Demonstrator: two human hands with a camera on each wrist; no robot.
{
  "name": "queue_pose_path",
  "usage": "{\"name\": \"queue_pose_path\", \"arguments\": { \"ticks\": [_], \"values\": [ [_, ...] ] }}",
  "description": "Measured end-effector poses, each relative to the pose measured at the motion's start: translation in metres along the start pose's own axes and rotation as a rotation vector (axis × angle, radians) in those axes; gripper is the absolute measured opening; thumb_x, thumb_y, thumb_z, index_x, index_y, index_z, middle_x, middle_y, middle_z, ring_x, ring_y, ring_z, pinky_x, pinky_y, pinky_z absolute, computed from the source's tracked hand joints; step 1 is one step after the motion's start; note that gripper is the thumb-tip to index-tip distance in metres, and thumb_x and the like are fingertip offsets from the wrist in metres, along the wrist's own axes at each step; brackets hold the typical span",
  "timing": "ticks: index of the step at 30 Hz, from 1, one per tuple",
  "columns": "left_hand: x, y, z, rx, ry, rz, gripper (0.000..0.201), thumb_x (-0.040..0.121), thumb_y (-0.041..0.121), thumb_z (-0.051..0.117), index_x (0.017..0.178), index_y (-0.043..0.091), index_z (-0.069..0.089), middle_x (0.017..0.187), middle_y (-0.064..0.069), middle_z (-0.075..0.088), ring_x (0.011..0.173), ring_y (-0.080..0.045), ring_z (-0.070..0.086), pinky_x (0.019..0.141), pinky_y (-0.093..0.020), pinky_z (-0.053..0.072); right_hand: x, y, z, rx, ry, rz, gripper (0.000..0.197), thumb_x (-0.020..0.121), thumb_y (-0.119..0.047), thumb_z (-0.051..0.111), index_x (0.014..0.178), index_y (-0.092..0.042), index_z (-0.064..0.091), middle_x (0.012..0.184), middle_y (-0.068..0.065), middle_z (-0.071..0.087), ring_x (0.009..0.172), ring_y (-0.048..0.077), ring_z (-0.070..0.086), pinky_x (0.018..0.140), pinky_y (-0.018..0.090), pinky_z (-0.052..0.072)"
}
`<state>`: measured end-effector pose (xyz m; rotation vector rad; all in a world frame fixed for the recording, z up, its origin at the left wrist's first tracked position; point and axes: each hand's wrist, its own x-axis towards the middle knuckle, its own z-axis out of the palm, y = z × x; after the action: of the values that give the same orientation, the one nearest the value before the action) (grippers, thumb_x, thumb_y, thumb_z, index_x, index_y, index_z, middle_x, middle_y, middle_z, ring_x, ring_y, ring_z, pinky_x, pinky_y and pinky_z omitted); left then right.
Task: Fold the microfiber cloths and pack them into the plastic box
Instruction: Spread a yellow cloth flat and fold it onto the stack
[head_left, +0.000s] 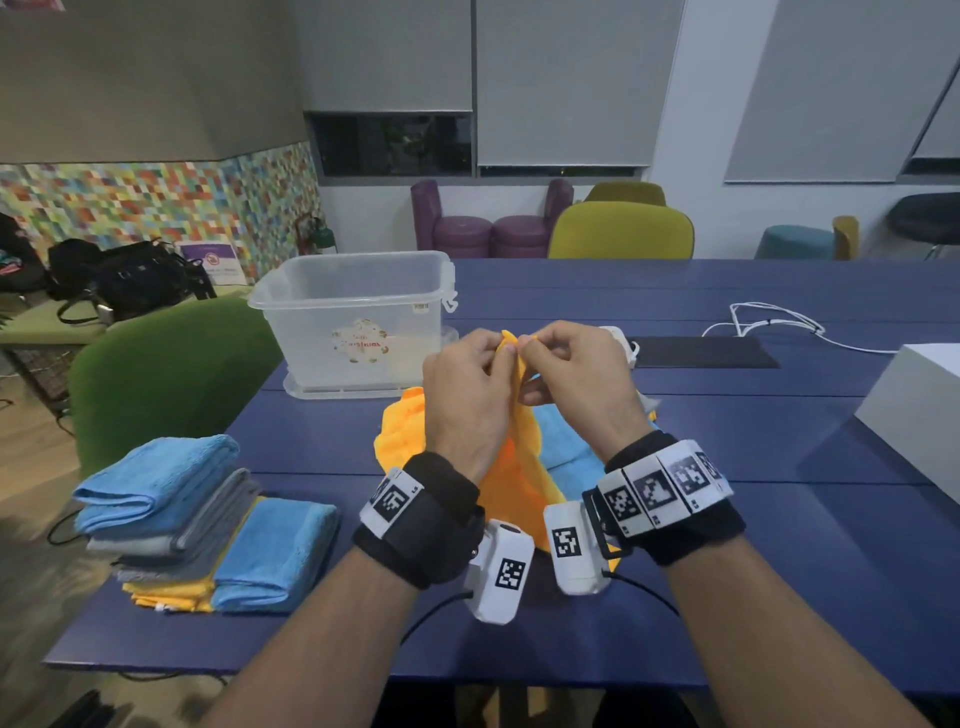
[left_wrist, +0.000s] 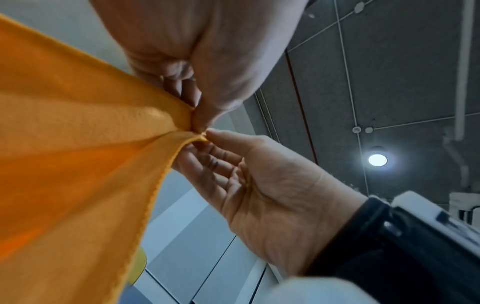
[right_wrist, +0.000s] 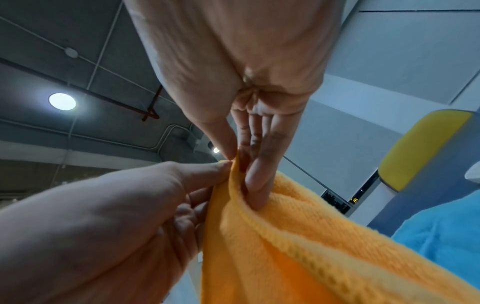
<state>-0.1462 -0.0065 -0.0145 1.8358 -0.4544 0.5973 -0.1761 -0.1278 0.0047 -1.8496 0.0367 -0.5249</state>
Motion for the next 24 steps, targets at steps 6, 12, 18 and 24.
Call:
{"name": "queue_pose_path", "arguments": {
  "ticks": [6, 12, 18, 24],
  "values": [
    [0.002, 0.0, -0.009, -0.013, -0.141, -0.003, 0.024, 0.1, 0.033, 0.067, 0.087, 0.014, 0.075, 0.072, 0.008, 0.07, 0.072, -0.006, 0.066, 0.067, -0.026, 0.052, 0.003, 0.004, -0.003, -0.079, -0.102, -0.062, 0.023, 0.101, -0.005, 0.052, 0.09, -0.008, 0.072, 0.078, 0.009, 0.075, 0.07, 0.022, 0.075, 0.071, 0.037, 0.064],
    [0.005, -0.002, -0.017, -0.019, -0.204, 0.01, 0.012, 0.093, 0.015, 0.075, 0.104, 0.012, 0.078, 0.092, 0.011, 0.076, 0.089, 0.006, 0.07, 0.088, -0.026, 0.058, 0.005, 0.011, -0.009, -0.234, 0.007, -0.235, 0.016, 0.09, -0.002, 0.067, 0.093, -0.016, 0.072, 0.087, -0.003, 0.073, 0.081, 0.01, 0.071, 0.079, 0.031, 0.059],
    [0.011, -0.002, -0.024, -0.135, -0.289, 0.03, 0.016, 0.1, 0.019, 0.064, 0.109, 0.013, 0.076, 0.098, 0.003, 0.078, 0.097, -0.014, 0.074, 0.091, -0.047, 0.058, 0.01, 0.003, -0.012, -0.251, -0.139, -0.409, 0.025, 0.095, -0.014, 0.068, 0.119, -0.017, 0.071, 0.112, -0.009, 0.072, 0.109, 0.003, 0.065, 0.096, 0.016, 0.047],
    [0.01, 0.012, -0.035, -0.229, -0.238, 0.018, 0.017, 0.101, 0.023, 0.065, 0.111, 0.016, 0.054, 0.079, -0.013, 0.075, 0.076, -0.041, 0.064, 0.068, -0.057, 0.053, 0.024, -0.016, -0.017, -0.311, -0.063, -0.471, 0.005, 0.09, -0.017, 0.073, 0.092, -0.014, 0.077, 0.086, -0.003, 0.071, 0.082, 0.013, 0.067, 0.077, 0.036, 0.055]
  ]
}}
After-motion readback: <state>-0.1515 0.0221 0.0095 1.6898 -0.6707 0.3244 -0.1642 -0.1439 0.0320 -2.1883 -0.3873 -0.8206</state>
